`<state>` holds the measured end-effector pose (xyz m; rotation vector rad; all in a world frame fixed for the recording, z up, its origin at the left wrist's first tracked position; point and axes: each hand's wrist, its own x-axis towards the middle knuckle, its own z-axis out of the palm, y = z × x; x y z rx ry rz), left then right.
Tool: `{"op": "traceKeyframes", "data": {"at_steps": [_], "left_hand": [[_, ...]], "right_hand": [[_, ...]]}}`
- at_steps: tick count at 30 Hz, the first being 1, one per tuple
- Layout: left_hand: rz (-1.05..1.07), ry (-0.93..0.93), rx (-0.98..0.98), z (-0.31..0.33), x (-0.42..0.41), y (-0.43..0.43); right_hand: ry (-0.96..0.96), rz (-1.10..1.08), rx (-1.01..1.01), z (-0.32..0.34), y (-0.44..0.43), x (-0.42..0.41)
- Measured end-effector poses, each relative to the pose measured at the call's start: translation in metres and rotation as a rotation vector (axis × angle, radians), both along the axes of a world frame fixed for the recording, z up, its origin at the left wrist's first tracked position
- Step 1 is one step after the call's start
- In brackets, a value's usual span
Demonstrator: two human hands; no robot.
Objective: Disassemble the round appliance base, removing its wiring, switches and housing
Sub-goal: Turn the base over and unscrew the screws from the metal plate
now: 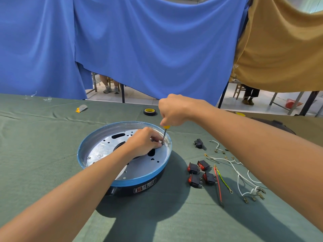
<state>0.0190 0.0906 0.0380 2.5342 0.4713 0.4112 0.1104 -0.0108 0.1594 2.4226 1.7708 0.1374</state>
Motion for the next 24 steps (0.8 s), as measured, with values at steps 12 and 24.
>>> {"op": "traceKeyframes", "data": {"at_steps": [12,24], "left_hand": [[0.054,0.001,0.01,-0.001,0.002,0.0],[0.123,0.035,0.402,-0.004,0.006,-0.013]], "right_hand": [[0.061,0.125,0.137,-0.001,-0.01,0.004],[0.537,-0.272,1.311,-0.077,-0.063,0.007]]}}
